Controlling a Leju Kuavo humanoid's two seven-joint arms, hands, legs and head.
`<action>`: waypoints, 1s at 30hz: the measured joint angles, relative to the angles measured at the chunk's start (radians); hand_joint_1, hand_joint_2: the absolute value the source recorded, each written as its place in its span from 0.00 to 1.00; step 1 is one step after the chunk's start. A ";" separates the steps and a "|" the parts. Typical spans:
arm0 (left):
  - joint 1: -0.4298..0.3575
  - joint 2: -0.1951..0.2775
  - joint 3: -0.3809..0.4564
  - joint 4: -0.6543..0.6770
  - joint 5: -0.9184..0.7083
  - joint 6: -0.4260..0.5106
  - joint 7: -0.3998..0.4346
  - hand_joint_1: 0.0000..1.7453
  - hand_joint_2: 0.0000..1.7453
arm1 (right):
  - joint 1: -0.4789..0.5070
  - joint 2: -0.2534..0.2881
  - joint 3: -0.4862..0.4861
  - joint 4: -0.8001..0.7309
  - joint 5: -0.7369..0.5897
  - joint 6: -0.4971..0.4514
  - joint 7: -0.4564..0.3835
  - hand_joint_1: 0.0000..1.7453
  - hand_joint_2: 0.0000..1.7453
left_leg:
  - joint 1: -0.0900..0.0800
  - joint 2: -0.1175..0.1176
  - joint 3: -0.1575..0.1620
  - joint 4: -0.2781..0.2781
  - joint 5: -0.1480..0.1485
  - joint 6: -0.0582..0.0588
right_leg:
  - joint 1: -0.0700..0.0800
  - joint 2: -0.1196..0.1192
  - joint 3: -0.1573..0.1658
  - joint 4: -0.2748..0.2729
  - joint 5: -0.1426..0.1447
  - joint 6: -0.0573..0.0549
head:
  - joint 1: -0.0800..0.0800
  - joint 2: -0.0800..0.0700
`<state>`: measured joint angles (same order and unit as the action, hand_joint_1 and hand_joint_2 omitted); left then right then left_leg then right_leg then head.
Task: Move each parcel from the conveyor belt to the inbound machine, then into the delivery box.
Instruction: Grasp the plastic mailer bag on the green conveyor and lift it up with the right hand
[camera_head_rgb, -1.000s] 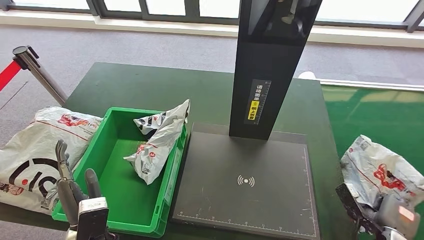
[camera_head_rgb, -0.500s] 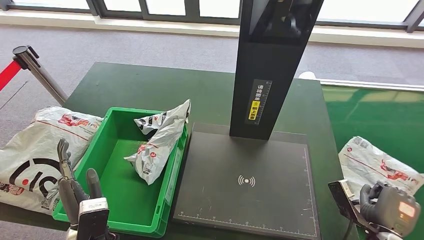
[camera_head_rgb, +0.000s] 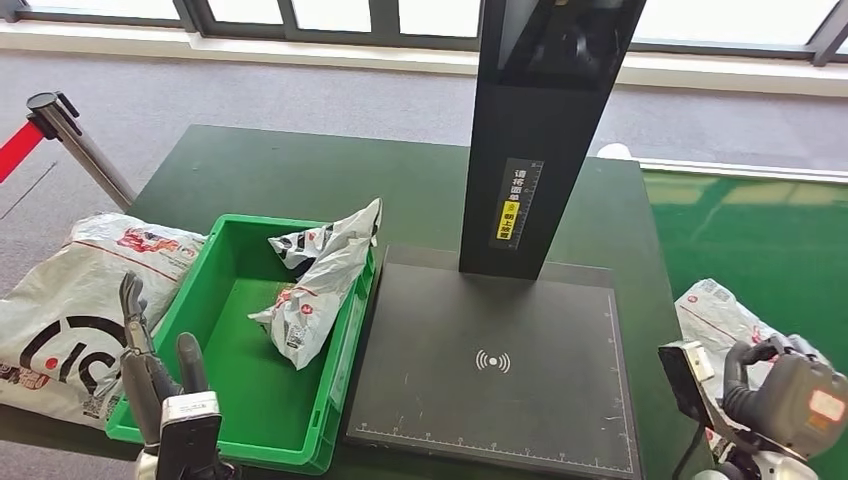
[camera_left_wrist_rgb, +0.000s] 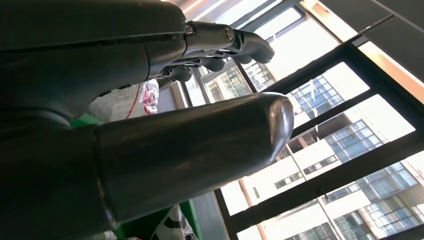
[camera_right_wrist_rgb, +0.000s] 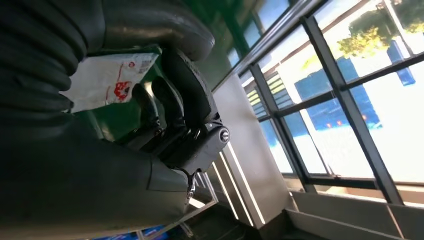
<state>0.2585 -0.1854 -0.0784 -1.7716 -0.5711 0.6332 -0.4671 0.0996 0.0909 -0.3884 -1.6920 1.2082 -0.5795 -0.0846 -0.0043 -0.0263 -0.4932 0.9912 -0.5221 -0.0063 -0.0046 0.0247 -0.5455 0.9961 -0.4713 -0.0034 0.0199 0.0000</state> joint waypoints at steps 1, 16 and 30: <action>-0.003 -0.001 0.000 0.001 -0.004 -0.010 0.003 0.00 0.00 | -0.019 -0.010 -0.004 0.029 0.021 0.028 0.035 0.00 1.00 | 0.000 0.001 0.000 0.000 0.000 0.000 | 0.000 0.001 0.000 0.000 0.000 0.000 | 0.000 0.000; -0.089 -0.002 -0.003 0.061 -0.028 -0.076 0.022 0.00 0.00 | -0.382 -0.288 -0.088 0.859 0.198 0.226 0.200 0.00 1.00 | -0.003 0.001 0.007 0.002 0.003 0.003 | -0.003 0.002 -0.002 0.000 0.004 0.004 | 0.000 0.000; -0.102 0.003 -0.004 0.086 -0.029 -0.073 0.031 0.00 0.00 | -0.512 -0.335 -0.080 1.078 0.233 0.249 0.237 0.75 1.00 | -0.003 0.000 0.001 0.002 0.003 0.003 | -0.003 0.001 -0.002 0.000 0.004 0.004 | 0.000 0.000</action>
<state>0.1569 -0.1828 -0.0824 -1.6856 -0.5996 0.5601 -0.4357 -0.4124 -0.2441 -0.4687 -0.6138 1.4408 -0.3303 0.1528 -0.0070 -0.0259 -0.4925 0.9929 -0.5187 -0.0031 -0.0071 0.0257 -0.5478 0.9963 -0.4672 0.0006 0.0198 0.0000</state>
